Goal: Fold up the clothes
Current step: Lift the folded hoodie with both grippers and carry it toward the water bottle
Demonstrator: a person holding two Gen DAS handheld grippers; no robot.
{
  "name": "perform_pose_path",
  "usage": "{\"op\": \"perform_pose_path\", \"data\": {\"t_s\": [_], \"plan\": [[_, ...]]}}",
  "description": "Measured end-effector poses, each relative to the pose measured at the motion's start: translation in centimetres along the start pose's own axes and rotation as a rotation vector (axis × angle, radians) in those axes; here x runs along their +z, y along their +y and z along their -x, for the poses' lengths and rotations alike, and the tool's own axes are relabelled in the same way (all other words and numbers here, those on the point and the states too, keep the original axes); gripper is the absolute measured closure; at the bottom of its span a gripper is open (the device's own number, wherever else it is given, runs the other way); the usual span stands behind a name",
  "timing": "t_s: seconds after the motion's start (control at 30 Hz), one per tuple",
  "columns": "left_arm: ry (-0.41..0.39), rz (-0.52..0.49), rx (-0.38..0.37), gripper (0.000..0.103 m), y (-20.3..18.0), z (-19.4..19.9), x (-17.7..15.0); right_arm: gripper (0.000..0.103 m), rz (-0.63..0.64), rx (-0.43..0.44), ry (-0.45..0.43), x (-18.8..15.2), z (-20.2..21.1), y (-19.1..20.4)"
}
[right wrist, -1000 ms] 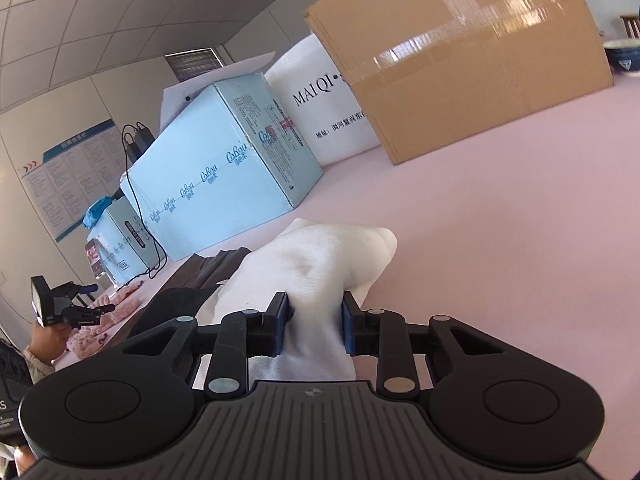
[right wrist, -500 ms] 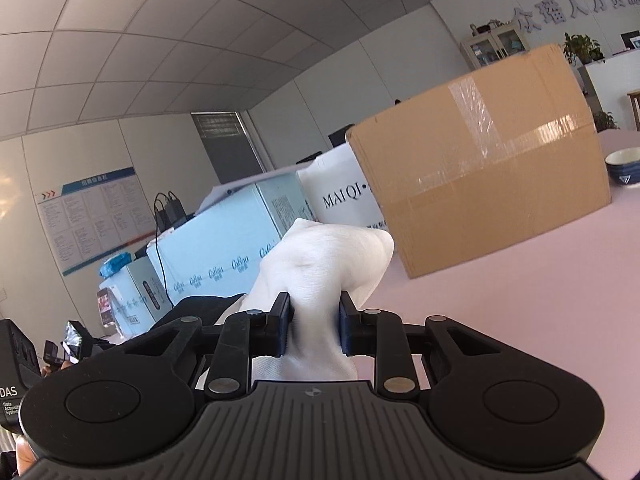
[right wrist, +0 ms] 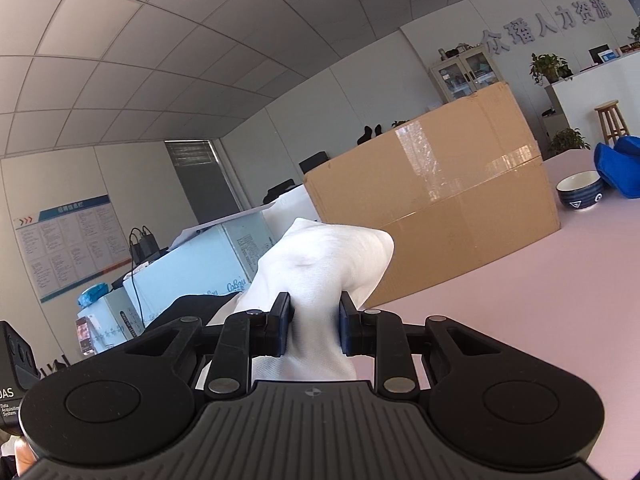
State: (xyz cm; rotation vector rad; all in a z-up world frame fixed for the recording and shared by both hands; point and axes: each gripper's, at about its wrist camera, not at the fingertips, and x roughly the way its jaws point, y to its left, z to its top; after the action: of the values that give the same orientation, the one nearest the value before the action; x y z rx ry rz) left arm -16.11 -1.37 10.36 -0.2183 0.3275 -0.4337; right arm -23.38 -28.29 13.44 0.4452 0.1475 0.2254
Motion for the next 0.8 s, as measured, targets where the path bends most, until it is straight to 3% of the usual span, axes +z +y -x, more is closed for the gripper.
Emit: {"op": "perform_pose_path", "data": {"t_s": [0.33,0.63,0.8], "plan": [[0.052,-0.076,-0.158,0.080,-5.9,-4.0,-0.9,0.081,-0.022,-0.193,-0.102,0.5,5.5,-3.4],[0.106,-0.176,-0.355,0.080,-13.7,-8.8,-1.9,0.081,-0.012,-0.447,-0.174,1.7,11.1,-6.6],[0.124,-0.239,-0.428,0.080,-18.0,-10.0,-3.1,0.081,-0.031,-0.595,-0.226,1.0,14.1,-7.4]]}}
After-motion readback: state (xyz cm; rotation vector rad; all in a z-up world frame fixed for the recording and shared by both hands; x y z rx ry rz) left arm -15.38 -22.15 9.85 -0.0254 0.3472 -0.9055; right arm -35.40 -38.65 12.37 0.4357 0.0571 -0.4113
